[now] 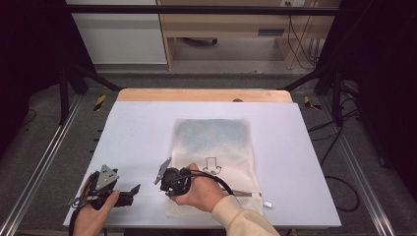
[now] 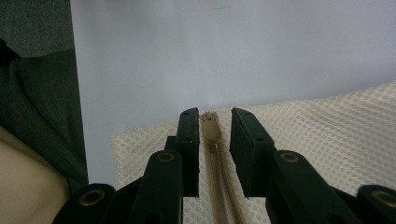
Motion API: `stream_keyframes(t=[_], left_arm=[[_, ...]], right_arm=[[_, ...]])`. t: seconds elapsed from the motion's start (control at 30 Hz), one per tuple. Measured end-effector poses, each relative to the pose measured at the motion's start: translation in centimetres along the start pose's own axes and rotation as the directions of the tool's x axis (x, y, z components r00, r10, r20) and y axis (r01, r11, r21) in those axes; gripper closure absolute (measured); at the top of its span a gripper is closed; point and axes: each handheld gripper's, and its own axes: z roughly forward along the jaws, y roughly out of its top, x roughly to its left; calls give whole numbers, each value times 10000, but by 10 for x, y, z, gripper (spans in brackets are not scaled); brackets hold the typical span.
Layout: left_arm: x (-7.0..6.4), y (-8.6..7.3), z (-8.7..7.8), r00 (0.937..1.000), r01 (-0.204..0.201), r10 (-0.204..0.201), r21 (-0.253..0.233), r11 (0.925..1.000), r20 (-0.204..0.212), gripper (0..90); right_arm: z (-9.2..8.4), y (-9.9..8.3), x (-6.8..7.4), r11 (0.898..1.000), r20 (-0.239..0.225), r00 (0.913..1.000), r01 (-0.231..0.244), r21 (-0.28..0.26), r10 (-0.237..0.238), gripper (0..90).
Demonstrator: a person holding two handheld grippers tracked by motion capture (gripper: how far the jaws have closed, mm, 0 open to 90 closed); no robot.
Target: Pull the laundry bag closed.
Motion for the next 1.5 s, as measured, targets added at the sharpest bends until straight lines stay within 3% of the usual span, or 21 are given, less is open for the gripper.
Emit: stream_keyframes(t=[0.27,0.57,0.77,1.0,1.1,1.27,1.33,1.5], left_arm=[[-2,0,0,10000,-67,67,18,10000,41,48],[-4,1,-1,9997,-26,25,27,10000,242,48],[-15,2,-6,9969,-48,53,-55,10000,791,49],[-33,7,-8,9881,-257,320,-440,9987,1505,50],[-42,7,-4,9803,-435,510,-434,9981,1907,51],[-47,9,-1,9725,-219,316,-445,9988,2306,53],[-51,10,0,9621,-40,176,-505,9987,2720,59],[-57,12,4,9537,64,85,-485,9988,3007,62]], right_arm=[[11,3,-2,9992,-135,9997,-198,353,203,725],[15,2,-6,9979,-321,9991,-267,582,286,818],[7,2,-9,9986,-503,9983,-287,436,308,819],[-5,5,-14,9993,-622,9979,-186,315,205,819],[-10,6,-14,9995,-605,9980,-148,267,164,819],[-16,7,-17,9997,-673,9976,-142,188,154,819],[-19,8,-20,9997,-733,9971,-167,196,181,819],[-21,9,-20,9998,-723,9973,-106,176,119,819]])
